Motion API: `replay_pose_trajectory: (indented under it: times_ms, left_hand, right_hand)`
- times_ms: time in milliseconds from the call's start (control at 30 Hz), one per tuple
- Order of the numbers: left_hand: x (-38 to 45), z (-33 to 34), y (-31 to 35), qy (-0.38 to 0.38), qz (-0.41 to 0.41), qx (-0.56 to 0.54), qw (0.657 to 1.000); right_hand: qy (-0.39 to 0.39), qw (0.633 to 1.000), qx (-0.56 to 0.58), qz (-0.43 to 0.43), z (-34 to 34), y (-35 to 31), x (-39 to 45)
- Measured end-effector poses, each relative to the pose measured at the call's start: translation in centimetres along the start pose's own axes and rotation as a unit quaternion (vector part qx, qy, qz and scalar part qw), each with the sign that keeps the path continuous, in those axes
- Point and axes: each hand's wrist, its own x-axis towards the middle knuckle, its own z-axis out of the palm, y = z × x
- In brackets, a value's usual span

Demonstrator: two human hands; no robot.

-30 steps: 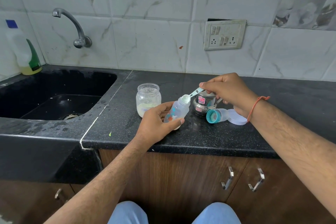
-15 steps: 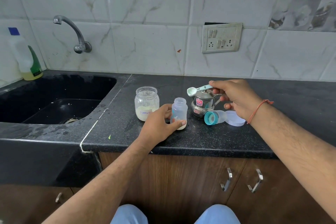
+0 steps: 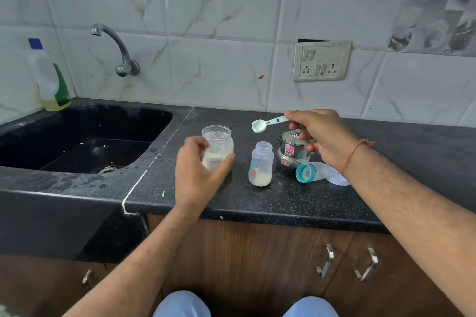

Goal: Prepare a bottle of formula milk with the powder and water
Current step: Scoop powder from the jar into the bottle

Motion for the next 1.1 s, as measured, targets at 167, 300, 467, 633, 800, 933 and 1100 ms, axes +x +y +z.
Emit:
replay_pose_trajectory:
  times_ms: [167, 300, 467, 633, 800, 933, 1100]
  left_hand:
    - [3.2, -0.9, -3.0, -0.107, -0.126, 0.002, 0.986]
    - [3.9, -0.2, -3.7, -0.195, -0.139, 0.039, 0.97]
    - [3.6, -0.3, -3.8, -0.179, -0.107, 0.007, 0.978]
    - [3.4, -0.3, -3.6, -0.182, -0.043, 0.002, 0.982]
    - [3.4, -0.3, -3.8, -0.166, -0.021, 0.005, 0.986]
    - [3.3, -0.3, -4.0, -0.164, -0.017, -0.003, 0.986]
    - [3.3, -0.3, -3.9, -0.164, -0.001, -0.007, 0.986]
  right_hand:
    - [-0.017, 0.999, -0.021, -0.018, 3.1, -1.0, 0.1]
    - [-0.026, 0.998, -0.042, -0.04, 5.2, -1.4, 0.8]
    - [-0.037, 0.991, -0.089, -0.093, 7.3, -0.9, 2.1]
    - [-0.066, 0.929, -0.276, -0.236, 8.3, -0.4, 1.9]
    - [-0.048, 0.834, -0.424, -0.35, 8.9, 0.5, 1.8]
    - [-0.032, 0.785, -0.454, -0.421, 8.9, 0.8, 1.1]
    - [-0.034, 0.748, -0.52, -0.412, 9.5, 1.5, 0.6]
